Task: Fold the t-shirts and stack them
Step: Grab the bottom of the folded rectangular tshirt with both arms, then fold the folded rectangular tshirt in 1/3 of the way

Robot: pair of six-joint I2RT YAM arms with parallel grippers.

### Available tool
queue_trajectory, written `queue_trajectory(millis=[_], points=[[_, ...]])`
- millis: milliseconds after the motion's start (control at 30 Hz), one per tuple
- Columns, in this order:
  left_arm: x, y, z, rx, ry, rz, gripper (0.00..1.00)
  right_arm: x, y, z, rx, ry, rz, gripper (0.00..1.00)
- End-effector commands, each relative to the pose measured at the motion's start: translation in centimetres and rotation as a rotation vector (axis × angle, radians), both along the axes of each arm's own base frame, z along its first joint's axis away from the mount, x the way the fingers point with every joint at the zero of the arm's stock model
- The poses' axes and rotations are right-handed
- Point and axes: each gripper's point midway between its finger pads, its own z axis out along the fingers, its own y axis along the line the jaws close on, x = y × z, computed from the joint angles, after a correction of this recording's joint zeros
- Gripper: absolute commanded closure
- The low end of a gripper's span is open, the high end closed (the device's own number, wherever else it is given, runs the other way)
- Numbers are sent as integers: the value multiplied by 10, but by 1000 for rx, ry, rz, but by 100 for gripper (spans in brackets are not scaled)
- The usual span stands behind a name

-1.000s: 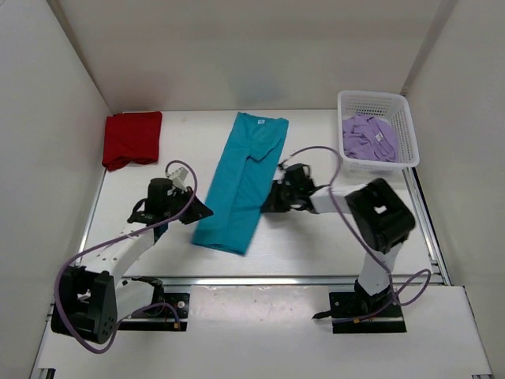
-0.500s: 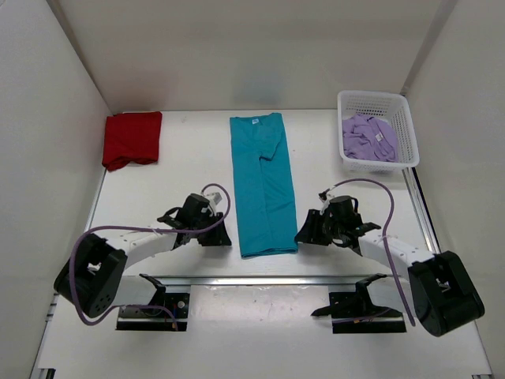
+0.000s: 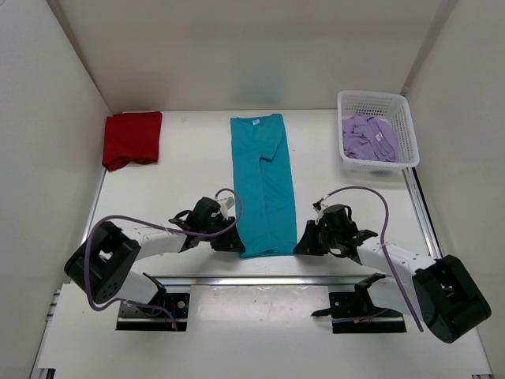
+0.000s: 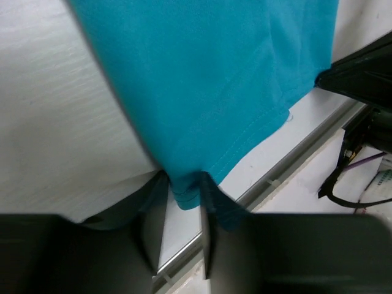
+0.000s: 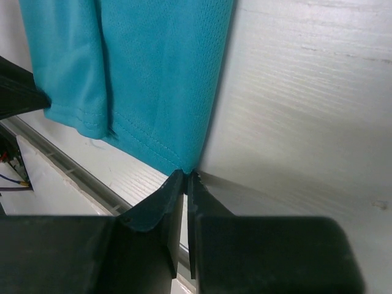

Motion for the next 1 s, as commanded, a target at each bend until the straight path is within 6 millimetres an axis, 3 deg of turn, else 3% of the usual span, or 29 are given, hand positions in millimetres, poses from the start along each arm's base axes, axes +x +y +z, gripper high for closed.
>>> queue_trajectory(millis=[0, 133, 200, 300, 500, 600, 667, 700, 800, 900, 967], points=[[-20, 15, -19, 61, 76, -15, 68, 0, 1, 2, 11, -22, -8, 96], [-29, 18, -18, 61, 91, -27, 73, -6, 3, 3, 9, -22, 1, 100], [-34, 16, -15, 45, 99, -36, 88, -11, 6, 2, 18, -24, 9, 100], [-45, 21, -17, 36, 128, -27, 100, -20, 8, 2, 22, -17, 10, 100], [-57, 36, -4, 1, 148, 12, 100, -46, 16, 7, 48, 11, 35, 100], [-40, 32, 30, -77, 93, 47, 100, -38, 20, 29, 74, -43, 34, 100], [-16, 24, 65, -143, 33, 71, 100, -21, 21, 52, 96, -95, 50, 100], [-9, 24, 71, -149, 24, 85, 100, -8, 17, 60, 102, -122, 22, 100], [43, 21, 104, -181, -65, 156, 100, 45, 20, 101, 119, -223, 26, 100], [89, 24, 112, -177, -98, 220, 100, 97, 18, 124, 109, -292, 19, 100], [116, 29, 105, -162, -94, 269, 100, 129, 12, 130, 108, -306, 3, 100]])
